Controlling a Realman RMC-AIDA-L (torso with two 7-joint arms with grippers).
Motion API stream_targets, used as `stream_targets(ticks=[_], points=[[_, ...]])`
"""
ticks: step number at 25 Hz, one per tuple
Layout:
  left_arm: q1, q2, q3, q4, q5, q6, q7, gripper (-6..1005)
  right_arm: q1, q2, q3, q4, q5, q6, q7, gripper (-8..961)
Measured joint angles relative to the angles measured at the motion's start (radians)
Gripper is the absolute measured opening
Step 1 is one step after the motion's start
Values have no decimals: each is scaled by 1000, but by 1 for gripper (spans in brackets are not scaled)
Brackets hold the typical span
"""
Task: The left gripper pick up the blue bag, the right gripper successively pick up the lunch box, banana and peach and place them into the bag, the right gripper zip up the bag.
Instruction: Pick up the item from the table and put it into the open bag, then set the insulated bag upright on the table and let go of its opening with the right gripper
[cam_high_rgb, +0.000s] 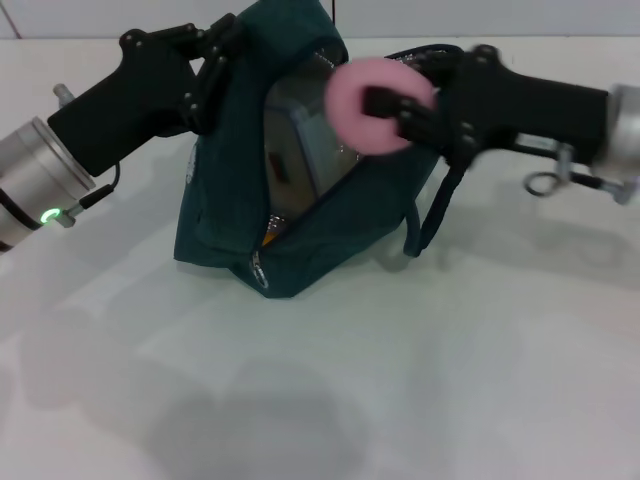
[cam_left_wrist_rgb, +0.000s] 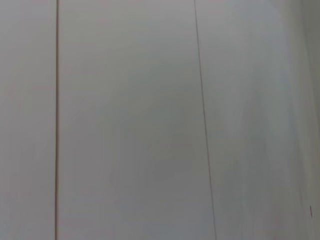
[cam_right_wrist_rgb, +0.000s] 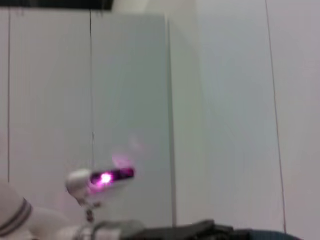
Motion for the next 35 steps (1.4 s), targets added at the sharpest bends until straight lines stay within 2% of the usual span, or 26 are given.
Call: stream_targets(ticks=[4, 7, 9, 13, 20, 27, 32, 35], points=[[-7, -1, 0, 0, 7, 0, 0, 34, 75, 2, -73, -2, 2, 131, 50, 162], [-11, -1, 0, 0, 10, 1, 0, 34, 122, 2, -137, -2, -2, 198, 75, 263], [-13, -1, 0, 0, 11, 1, 1, 34, 145, 1, -170, -2, -2, 218, 90, 331], [-15, -2, 0, 0, 12, 1, 1, 34, 162, -6, -206, -14, -13, 218, 117, 341], [-12, -1, 0, -2, 9, 0, 1, 34, 52, -5, -203, -144, -82, 245, 161, 446], [-13, 0, 0, -4, 11, -7, 1, 35, -50, -3, -194, -244, -82, 244, 164, 583], [-13, 0, 0, -2, 12, -8, 1, 35, -218, -3, -140, -371, -79, 143, 156, 598], [-9, 0, 0, -2, 11, -8, 1, 35, -300, -9, -83, -395, -88, 77, 156, 594]])
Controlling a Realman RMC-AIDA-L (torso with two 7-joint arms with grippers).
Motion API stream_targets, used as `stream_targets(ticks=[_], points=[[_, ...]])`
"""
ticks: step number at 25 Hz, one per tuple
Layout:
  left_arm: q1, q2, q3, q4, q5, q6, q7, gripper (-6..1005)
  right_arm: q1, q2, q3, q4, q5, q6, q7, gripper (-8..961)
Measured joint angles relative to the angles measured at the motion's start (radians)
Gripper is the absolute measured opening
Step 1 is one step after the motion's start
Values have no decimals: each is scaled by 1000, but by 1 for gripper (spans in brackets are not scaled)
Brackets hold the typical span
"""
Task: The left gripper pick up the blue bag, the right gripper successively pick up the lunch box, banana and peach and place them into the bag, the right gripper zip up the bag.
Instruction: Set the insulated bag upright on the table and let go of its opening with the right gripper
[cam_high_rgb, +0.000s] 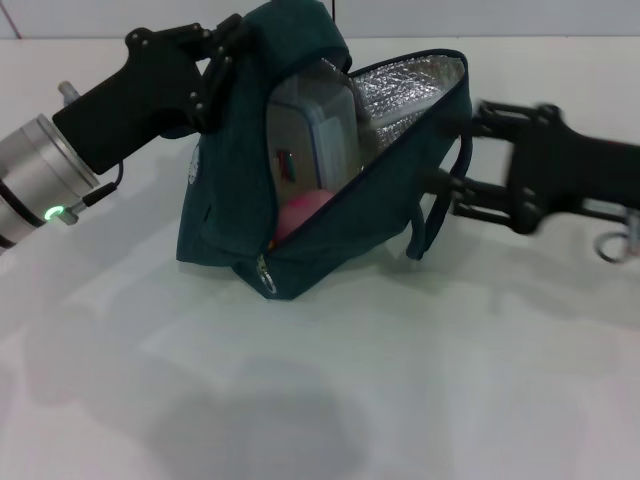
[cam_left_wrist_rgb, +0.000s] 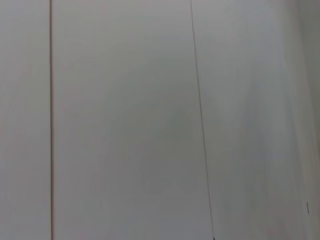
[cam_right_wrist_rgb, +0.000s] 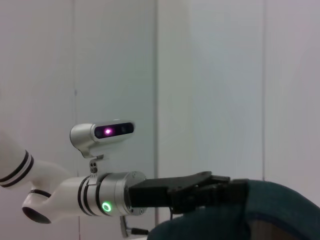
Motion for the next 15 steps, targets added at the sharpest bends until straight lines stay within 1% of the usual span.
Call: stream_targets(ticks=[1, 2, 3, 5, 7, 11, 15], points=[[0, 0, 0, 0, 0, 0, 0, 35, -24, -3, 29, 7, -12, -32, 0, 593], [1, 0, 0, -1, -1, -1, 0, 35, -24, -3, 29, 7, -12, -32, 0, 592], [1, 0, 0, -1, -1, -1, 0, 35, -41, -8, 58, 26, -45, -74, 2, 590], [0, 0, 0, -3, -1, -2, 0, 35, -47, -11, 80, 55, -108, -112, 8, 588], [0, 0, 0, -3, -1, -3, 0, 35, -45, -10, 83, 83, -148, -111, 9, 587], [-1, 0, 0, 0, -1, -3, 0, 35, -2, -2, 55, 176, -175, -40, 4, 585], [-4, 0, 0, 1, -1, -3, 0, 35, 49, 3, 12, 233, -165, 55, 3, 583]])
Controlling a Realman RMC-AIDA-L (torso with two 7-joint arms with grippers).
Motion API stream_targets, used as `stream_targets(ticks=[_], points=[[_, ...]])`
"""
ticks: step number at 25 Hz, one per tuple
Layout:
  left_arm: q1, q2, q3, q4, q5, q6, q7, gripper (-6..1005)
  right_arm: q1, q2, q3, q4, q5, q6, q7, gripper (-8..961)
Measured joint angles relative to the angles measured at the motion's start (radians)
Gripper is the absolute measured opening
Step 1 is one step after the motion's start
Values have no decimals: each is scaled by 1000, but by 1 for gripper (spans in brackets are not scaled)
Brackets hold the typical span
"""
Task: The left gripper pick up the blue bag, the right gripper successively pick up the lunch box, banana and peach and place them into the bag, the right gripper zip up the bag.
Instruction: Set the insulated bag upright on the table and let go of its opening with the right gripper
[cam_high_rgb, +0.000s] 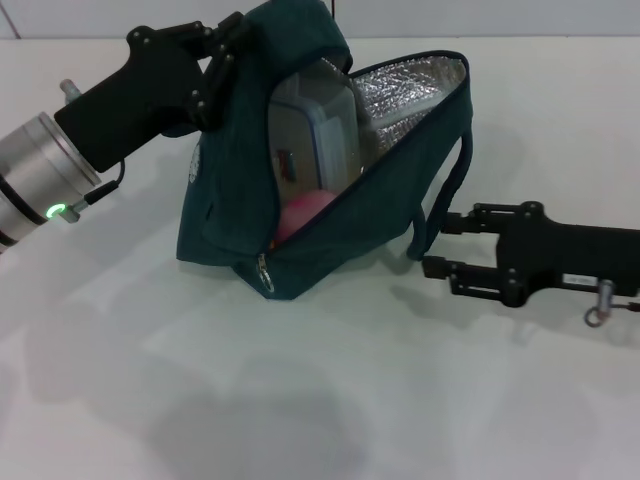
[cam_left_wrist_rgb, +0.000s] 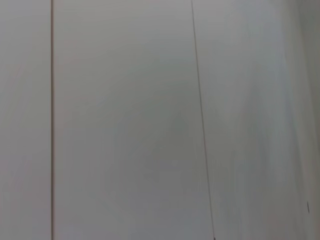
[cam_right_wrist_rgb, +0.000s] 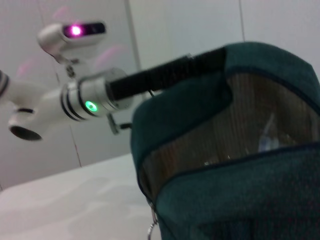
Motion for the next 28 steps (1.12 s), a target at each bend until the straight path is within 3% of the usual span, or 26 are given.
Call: stream_targets(ticks=[9, 13, 19, 24, 28], points=[[-1, -1, 0, 0, 0, -1, 3, 35, 101, 10, -103, 83, 0, 80, 1, 540], [-2, -2, 0, 0, 0, -1, 3, 35, 111, 9, -113, 91, 0, 86, -2, 460], [-2, -2, 0, 0, 0, -1, 13, 35, 105, 9, -106, 94, 12, 131, -21, 446], [1, -2, 0, 4, -1, -1, 17, 35, 80, 11, -107, 96, 100, 141, -106, 225], [13, -2, 0, 23, -4, -1, 46, 35, 35, 12, -111, 99, 243, 135, -236, 122]])
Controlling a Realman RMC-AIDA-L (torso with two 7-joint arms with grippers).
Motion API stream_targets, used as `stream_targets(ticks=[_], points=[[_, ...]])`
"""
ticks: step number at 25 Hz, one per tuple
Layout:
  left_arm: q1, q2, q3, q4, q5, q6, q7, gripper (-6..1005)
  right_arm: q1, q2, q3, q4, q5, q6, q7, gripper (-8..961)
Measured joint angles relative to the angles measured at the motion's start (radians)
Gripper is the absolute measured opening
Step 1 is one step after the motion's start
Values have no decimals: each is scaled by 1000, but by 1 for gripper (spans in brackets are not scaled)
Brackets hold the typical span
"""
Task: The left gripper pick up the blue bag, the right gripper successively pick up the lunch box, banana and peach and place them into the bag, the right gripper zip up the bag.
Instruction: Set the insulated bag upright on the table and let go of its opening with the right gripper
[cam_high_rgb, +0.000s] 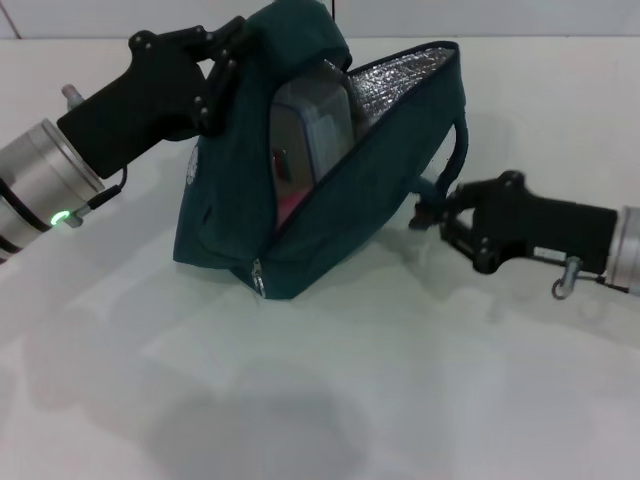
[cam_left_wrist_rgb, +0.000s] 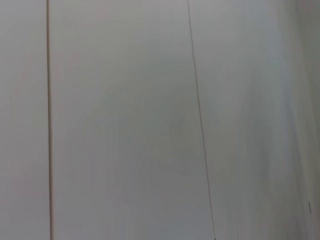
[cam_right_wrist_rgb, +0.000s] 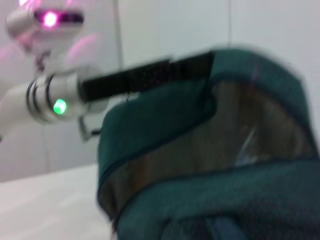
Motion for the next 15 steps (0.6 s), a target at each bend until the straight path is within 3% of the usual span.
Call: stream_targets(ticks=[2, 9, 15], points=[[8, 0, 0, 4, 0, 0, 18, 35, -18, 0, -1, 9, 65, -10, -65, 71], [74, -1, -1, 130, -1, 7, 233, 35, -24, -6, 5, 139, 331, -186, -258, 70], [148, -6, -2, 282, 6, 3, 480, 35, -6, -26, 26, 117, 375, -259, -191, 69]])
